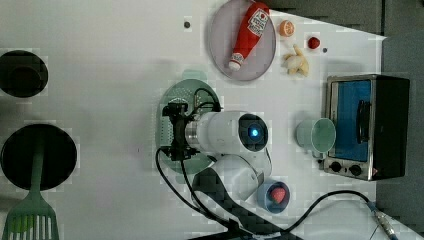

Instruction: Drag strainer right to left.

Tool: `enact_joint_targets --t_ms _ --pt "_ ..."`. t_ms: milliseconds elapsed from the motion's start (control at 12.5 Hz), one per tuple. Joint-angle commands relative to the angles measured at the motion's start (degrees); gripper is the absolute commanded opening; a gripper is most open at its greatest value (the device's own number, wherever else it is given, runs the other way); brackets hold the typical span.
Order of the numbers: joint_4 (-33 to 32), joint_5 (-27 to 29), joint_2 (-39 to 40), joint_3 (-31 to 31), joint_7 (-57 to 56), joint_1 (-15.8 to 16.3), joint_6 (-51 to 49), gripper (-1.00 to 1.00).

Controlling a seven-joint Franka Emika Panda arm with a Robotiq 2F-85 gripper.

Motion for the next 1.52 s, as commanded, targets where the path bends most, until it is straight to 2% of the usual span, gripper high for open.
enact_joint_targets --t_ms 80,560,800,960,1200,1520 --pt "1.69 1.58 1.12 0.23 3.60 2.14 -0.83 1.00" --pt "6.04 3.24 3.35 0.13 3.75 4.70 -0.68 1.00" --pt "5.89 0.91 1.25 -1.79 0.01 5.19 -1.33 1.00" --pt "5.07 -1.43 -3.59 -4.59 -9.17 5.16 -7.03 1.00" --pt "4.93 -1.84 -13.90 -11.40 -22.86 4.73 -18.24 1.00" --pt "5.19 -2.05 -29.11 -24.02 -43.16 3.07 -35.03 1.00"
